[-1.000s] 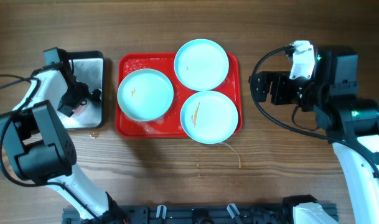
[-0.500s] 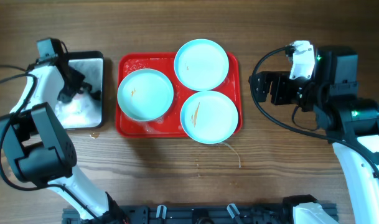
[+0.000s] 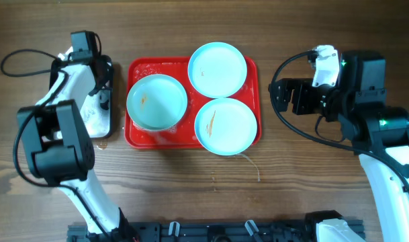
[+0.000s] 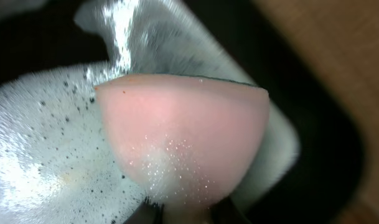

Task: Clean dirty plates on tray and stack at the side
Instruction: 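Move the left gripper to the pink sponge in the soapy tray and grasp it, then dip and rub the held sponge in the soapy water with the left gripper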

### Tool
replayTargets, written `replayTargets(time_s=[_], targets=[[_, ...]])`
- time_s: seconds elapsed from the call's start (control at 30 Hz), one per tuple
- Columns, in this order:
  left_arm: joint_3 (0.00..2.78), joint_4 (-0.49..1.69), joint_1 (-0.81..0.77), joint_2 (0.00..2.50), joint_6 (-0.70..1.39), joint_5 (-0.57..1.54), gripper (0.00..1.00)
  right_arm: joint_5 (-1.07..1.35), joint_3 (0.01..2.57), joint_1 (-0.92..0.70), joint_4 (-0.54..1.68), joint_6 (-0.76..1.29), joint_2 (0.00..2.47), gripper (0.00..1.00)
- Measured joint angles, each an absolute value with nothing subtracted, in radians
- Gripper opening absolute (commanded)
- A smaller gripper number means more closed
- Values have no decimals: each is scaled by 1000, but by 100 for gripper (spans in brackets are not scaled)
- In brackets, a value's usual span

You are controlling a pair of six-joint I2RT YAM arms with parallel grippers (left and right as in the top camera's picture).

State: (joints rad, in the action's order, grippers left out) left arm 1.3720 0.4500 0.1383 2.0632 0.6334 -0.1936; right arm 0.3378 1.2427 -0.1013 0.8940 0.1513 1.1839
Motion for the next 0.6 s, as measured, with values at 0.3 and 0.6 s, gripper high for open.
replayTargets(time_s=[0.3, 0.6], targets=[[1413, 662, 138, 2078, 633, -205, 23, 340, 1243, -101, 905, 151, 1184, 99], [1535, 1006, 170, 2065, 636, -196, 49, 340, 1243, -101, 916, 151, 1184, 100]])
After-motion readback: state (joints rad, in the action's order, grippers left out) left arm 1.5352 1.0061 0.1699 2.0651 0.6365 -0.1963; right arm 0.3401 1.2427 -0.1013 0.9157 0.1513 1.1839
